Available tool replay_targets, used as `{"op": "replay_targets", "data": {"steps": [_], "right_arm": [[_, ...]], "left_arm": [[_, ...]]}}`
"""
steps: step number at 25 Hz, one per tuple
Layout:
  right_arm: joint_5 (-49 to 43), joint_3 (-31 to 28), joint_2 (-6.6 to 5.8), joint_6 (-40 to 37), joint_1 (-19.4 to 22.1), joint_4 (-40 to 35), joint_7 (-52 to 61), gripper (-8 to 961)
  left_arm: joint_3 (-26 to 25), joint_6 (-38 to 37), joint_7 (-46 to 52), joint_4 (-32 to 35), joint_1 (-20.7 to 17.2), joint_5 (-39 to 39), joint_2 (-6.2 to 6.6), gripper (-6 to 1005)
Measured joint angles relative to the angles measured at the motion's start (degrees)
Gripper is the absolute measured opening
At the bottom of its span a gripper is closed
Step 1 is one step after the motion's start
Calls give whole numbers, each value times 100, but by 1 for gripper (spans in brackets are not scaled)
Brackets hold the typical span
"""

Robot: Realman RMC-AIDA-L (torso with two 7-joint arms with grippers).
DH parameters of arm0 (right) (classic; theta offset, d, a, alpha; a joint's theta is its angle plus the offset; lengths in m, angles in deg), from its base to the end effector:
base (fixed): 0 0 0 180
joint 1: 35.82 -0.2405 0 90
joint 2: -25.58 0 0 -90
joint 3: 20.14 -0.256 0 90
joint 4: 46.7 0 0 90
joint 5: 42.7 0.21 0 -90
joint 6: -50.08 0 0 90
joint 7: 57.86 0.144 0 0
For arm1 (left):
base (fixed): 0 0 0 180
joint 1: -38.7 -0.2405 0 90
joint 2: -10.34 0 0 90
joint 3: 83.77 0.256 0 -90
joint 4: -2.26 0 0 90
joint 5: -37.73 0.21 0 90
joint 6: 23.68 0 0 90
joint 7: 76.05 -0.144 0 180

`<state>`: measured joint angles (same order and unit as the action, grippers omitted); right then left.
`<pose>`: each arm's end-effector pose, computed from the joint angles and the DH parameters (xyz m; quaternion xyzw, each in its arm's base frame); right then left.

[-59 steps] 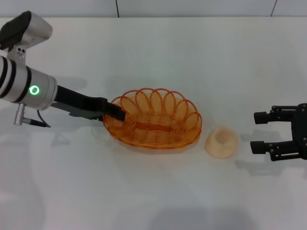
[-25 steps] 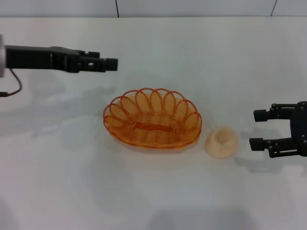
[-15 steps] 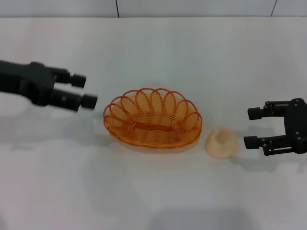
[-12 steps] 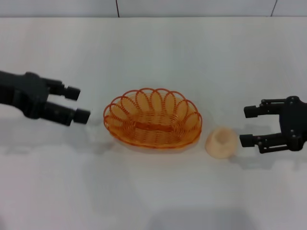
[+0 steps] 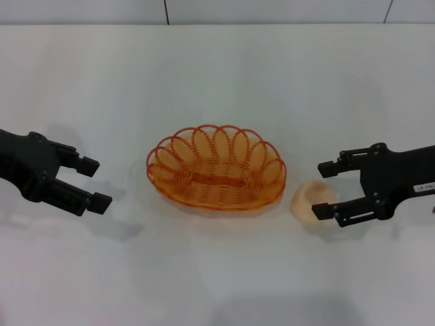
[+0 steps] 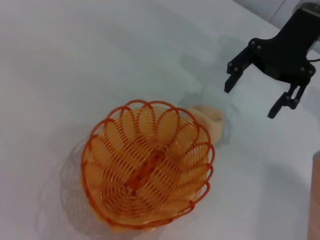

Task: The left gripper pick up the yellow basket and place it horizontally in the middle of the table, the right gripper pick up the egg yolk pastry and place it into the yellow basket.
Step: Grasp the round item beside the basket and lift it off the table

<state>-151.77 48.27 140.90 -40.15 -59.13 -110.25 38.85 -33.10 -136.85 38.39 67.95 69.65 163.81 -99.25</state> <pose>0.2182 0.3172 0.0141 -0.9826 0.1363 0.1135 0.0545 -0.2334 0.3161 0.0960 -0.9598 -0.2806 -0.0091 0.0057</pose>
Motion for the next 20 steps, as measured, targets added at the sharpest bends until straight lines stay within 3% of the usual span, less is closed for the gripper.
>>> {"op": "replay_targets", "data": {"steps": [8,20], "right_arm": [[-218,316,0,445,-60,-34,75,755],[-518,632,-1,932,-33,26,75,754]], "left_arm": [[10,24,-48,-20,-13,138,9,879],[-27,143,-183,-80,-32,156,-181,879]]}}
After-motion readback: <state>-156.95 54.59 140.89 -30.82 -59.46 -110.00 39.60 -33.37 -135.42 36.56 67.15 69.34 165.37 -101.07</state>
